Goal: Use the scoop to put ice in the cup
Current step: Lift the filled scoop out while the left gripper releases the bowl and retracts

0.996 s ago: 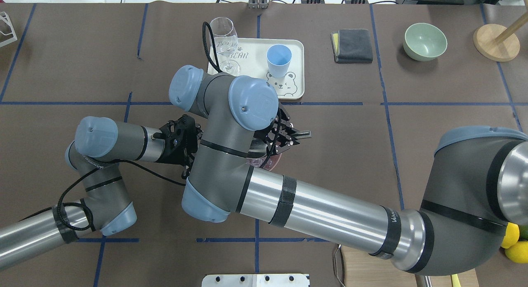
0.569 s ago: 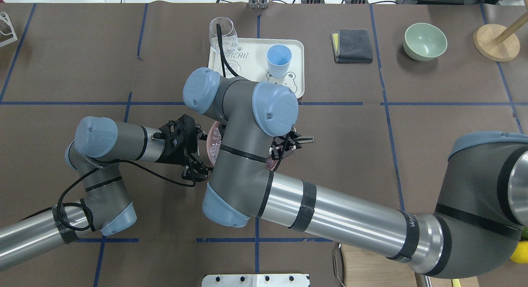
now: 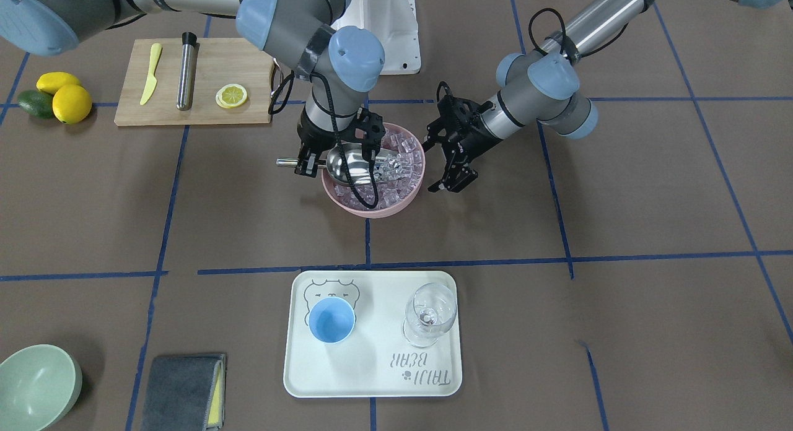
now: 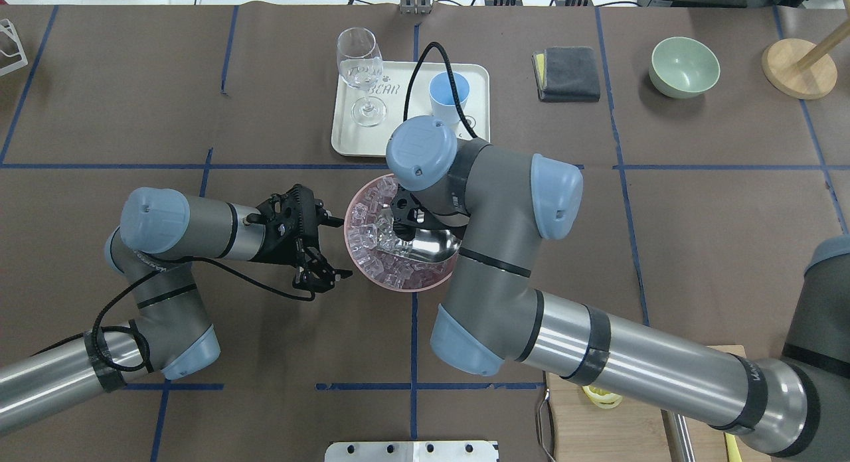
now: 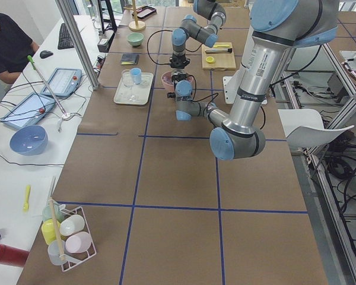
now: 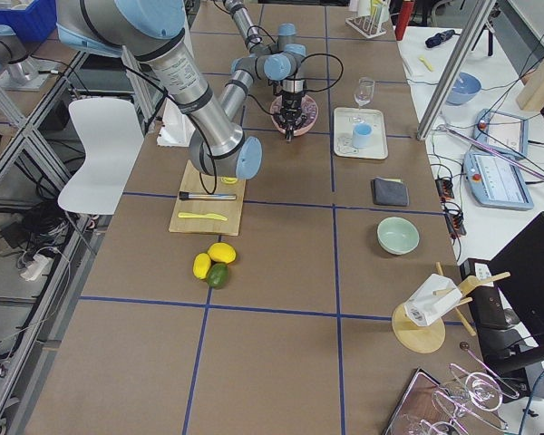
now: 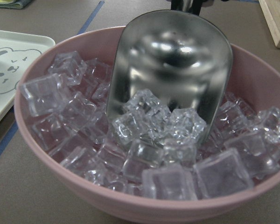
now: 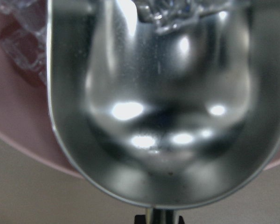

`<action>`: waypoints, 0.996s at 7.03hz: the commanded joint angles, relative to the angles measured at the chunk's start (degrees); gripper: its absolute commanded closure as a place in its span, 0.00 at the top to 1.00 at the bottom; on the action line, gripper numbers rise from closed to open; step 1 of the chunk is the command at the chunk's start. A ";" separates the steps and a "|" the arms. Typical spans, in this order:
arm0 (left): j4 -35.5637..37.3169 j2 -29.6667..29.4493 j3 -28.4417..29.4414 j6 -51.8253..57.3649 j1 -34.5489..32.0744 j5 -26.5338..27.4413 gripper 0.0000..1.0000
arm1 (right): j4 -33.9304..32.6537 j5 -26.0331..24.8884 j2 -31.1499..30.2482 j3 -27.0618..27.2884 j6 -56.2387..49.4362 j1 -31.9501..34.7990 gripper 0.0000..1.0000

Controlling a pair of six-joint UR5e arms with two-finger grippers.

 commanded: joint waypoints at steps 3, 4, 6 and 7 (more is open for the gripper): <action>0.00 0.10 0.09 0.01 0.00 0.00 1.00 | 7.50 8.91 -3.83 3.69 1.48 4.36 0.00; 0.00 0.10 0.09 0.01 0.00 0.00 1.00 | 8.83 10.32 -4.45 4.22 2.88 5.33 0.00; 0.00 0.19 0.00 -0.25 -0.09 0.00 1.00 | 6.14 11.21 -4.55 7.54 5.07 8.75 0.00; 0.00 0.36 -0.09 -0.25 -0.35 0.00 1.00 | 2.03 11.99 -4.28 9.39 5.79 11.90 0.00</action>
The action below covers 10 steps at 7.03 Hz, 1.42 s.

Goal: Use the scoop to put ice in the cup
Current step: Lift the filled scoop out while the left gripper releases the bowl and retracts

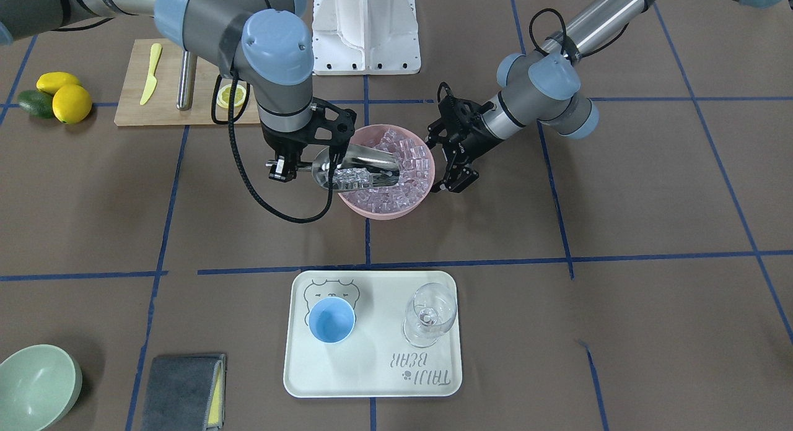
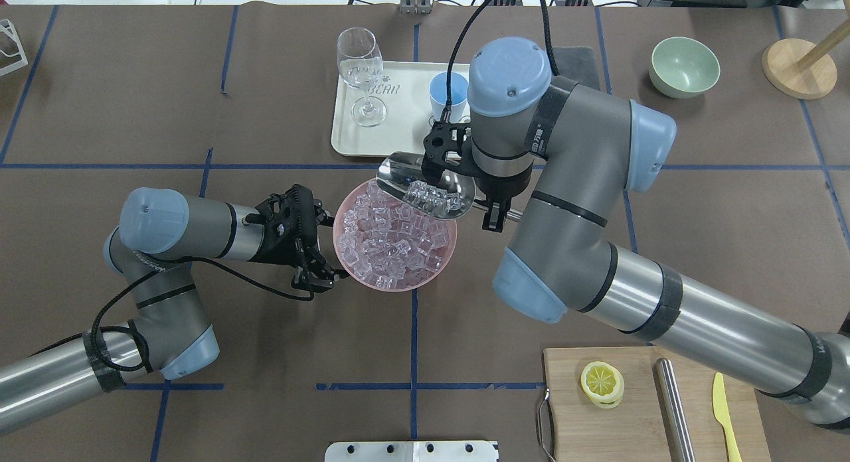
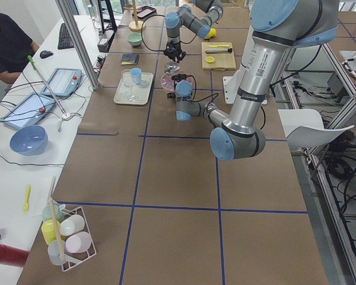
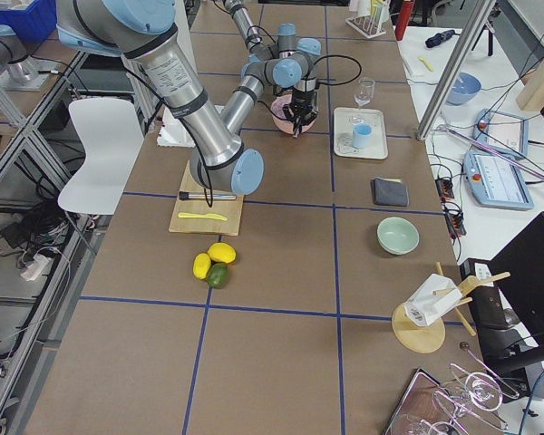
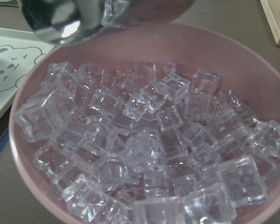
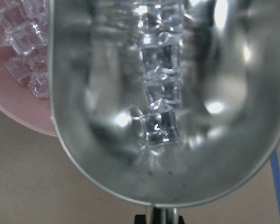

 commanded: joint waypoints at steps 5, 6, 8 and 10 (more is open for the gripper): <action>0.79 10.86 -8.43 -4.59 -12.04 -4.45 1.00 | -18.34 3.02 0.49 2.87 0.86 13.28 0.00; 2.18 11.32 -8.18 -10.73 -17.48 -9.18 1.00 | -19.07 1.88 0.84 1.56 0.85 13.38 0.00; 3.43 12.81 -8.79 -15.18 -26.46 -14.39 1.00 | -19.16 1.34 7.40 -8.77 1.11 13.47 0.00; 2.99 14.56 -9.32 -14.14 -37.08 -14.07 1.00 | -20.13 1.69 8.84 -10.23 1.73 13.82 0.00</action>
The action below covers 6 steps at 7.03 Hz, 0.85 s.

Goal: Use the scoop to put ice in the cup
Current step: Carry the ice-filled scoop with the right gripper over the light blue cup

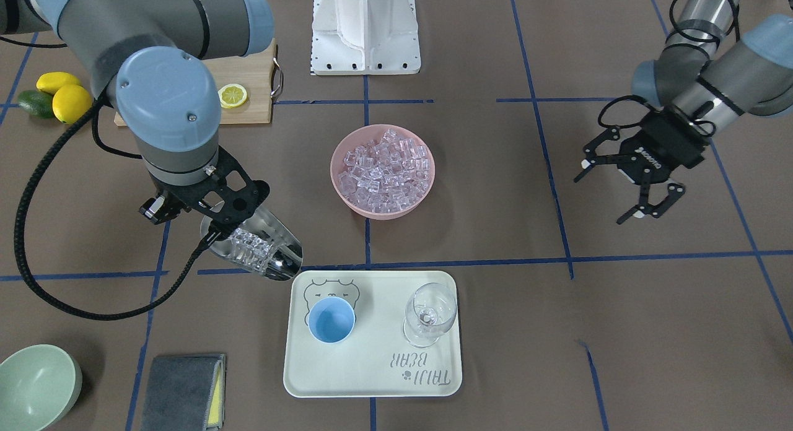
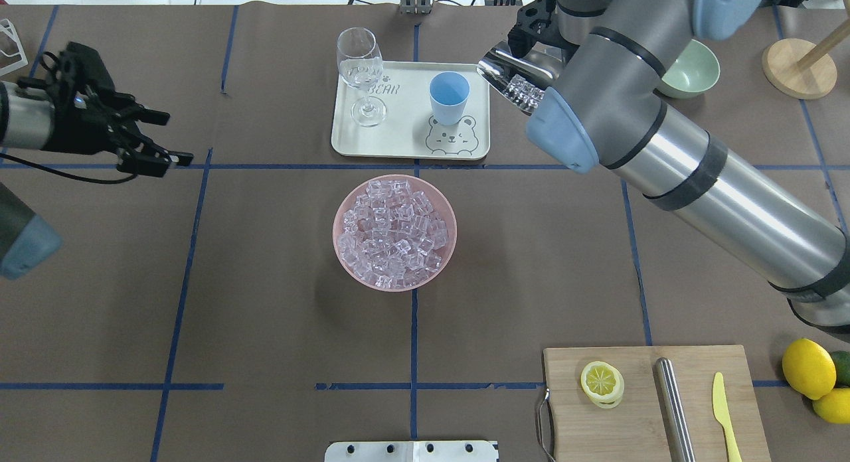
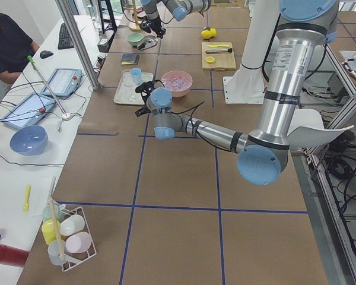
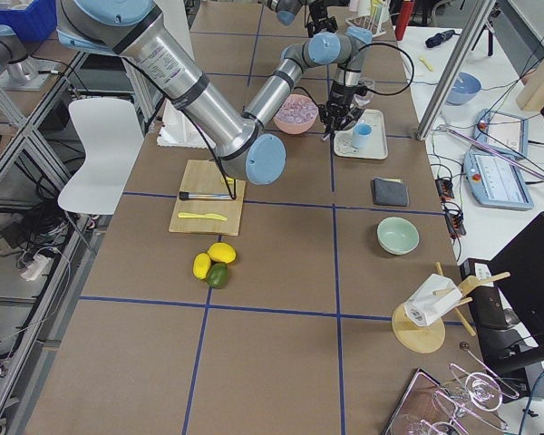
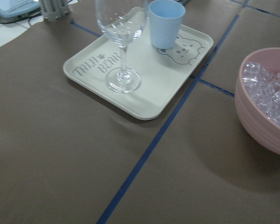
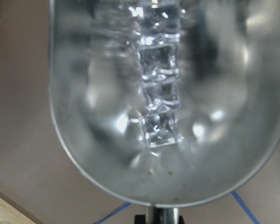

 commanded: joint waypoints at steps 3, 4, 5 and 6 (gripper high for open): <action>-0.54 7.58 0.07 0.25 -8.77 -0.26 1.00 | -5.82 -0.24 2.13 -1.86 1.26 -1.72 0.00; 2.59 7.16 1.72 0.25 -8.25 -0.34 1.00 | -6.01 -0.59 3.88 -5.17 1.34 -2.26 0.00; 4.02 6.89 1.48 -0.45 -8.24 -0.26 1.00 | -6.01 -0.50 7.46 -10.43 1.52 -2.26 0.00; 4.12 7.15 0.78 -0.54 -8.33 -0.17 1.00 | -5.75 -0.33 9.50 -14.22 3.70 -2.26 0.00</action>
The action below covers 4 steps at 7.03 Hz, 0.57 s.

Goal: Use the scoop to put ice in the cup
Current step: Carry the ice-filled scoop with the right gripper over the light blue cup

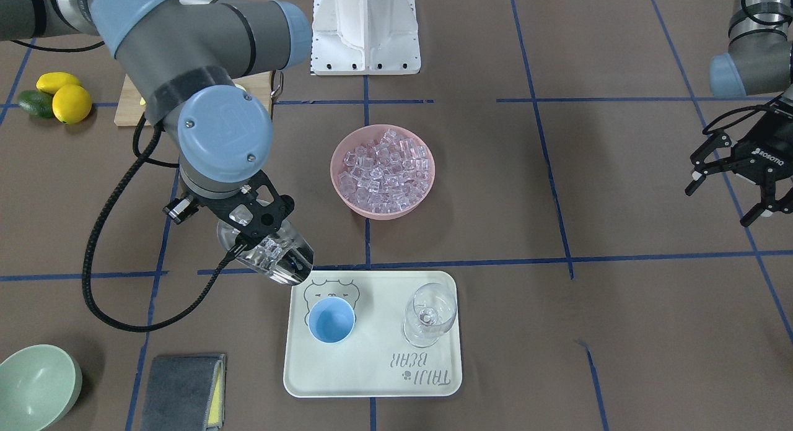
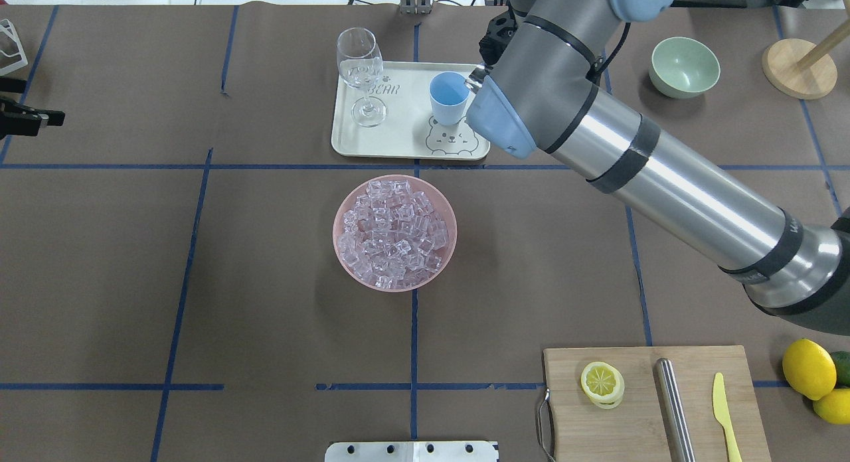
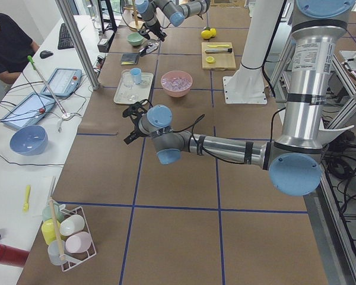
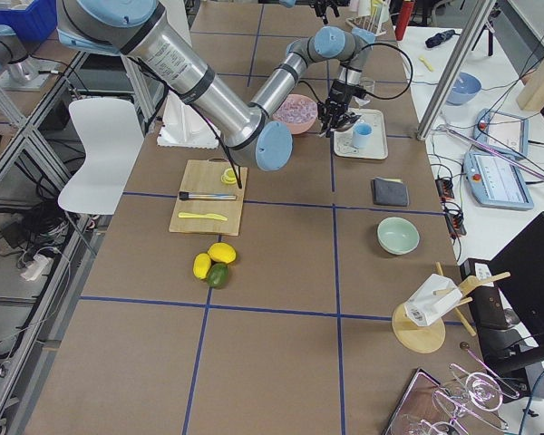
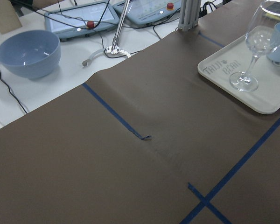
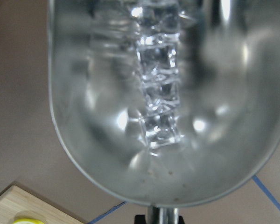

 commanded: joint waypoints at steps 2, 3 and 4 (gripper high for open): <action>8.47 -1.07 -0.33 0.42 0.07 0.09 1.00 | 0.17 -0.15 3.06 -6.36 1.89 -0.11 0.00; 8.69 -1.08 -0.42 0.34 0.07 0.00 1.00 | 0.17 -0.24 4.19 -7.94 1.89 -0.46 0.00; 8.69 -0.82 -0.42 0.42 0.07 -0.18 1.00 | 0.08 -1.46 8.21 -14.48 1.89 -0.73 0.00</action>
